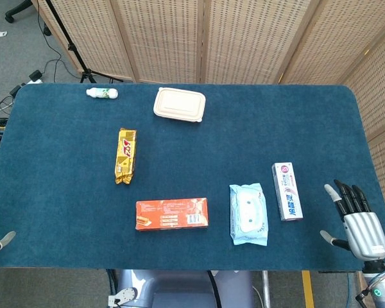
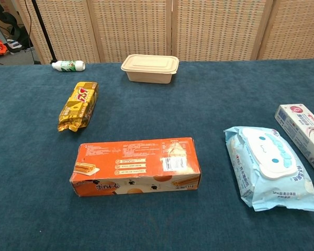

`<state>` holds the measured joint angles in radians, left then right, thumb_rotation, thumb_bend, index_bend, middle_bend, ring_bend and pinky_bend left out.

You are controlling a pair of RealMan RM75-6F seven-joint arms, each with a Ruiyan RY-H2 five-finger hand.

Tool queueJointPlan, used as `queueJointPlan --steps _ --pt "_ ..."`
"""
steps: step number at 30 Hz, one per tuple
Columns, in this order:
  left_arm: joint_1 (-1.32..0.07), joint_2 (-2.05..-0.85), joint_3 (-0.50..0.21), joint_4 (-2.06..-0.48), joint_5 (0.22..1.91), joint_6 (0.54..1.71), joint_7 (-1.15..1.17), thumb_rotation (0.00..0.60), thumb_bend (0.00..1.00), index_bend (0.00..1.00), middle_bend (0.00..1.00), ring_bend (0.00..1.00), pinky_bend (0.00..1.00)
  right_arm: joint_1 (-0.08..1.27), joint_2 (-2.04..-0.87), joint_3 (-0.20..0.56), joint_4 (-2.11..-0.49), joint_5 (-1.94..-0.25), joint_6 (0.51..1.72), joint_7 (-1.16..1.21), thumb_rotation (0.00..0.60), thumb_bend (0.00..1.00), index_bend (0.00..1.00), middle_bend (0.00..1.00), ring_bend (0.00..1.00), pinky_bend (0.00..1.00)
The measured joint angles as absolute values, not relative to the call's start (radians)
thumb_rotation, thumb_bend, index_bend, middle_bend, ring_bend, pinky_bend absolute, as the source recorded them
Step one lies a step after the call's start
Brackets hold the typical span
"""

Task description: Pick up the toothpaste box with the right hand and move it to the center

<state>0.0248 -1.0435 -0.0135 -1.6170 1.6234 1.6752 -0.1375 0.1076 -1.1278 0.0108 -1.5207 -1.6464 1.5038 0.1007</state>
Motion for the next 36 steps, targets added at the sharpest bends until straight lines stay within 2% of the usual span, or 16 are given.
queueJointPlan --steps 5,11,21,36 --pt "0.030 -1.039 -0.012 -1.615 1.630 1.685 -0.152 0.600 0.00 0.00 0.00 0.00 0.00 0.118 -1.152 -0.026 -1.387 -1.699 1.486 0.177 0.600 0.00 0.00 0.00 0.00 0.00" --pt "0.026 -1.021 -0.014 -1.630 1.626 1.679 -0.165 0.600 0.00 0.00 0.00 0.00 0.00 0.124 -1.264 -0.039 -1.258 -1.729 1.491 0.141 0.600 0.00 0.00 0.00 0.00 0.00" --pt "0.009 -0.983 -0.016 -1.697 1.612 1.639 -0.139 0.600 0.00 0.00 0.00 0.00 0.00 0.151 -1.468 -0.013 -1.093 -1.731 1.499 0.033 0.600 0.00 0.00 0.00 0.00 0.00" --pt "0.014 -0.989 -0.021 -1.686 1.597 1.645 -0.155 0.600 0.00 0.00 0.00 0.00 0.00 0.230 -1.613 0.035 -0.888 -1.681 1.443 -0.040 0.600 0.00 0.00 0.00 0.00 0.00"
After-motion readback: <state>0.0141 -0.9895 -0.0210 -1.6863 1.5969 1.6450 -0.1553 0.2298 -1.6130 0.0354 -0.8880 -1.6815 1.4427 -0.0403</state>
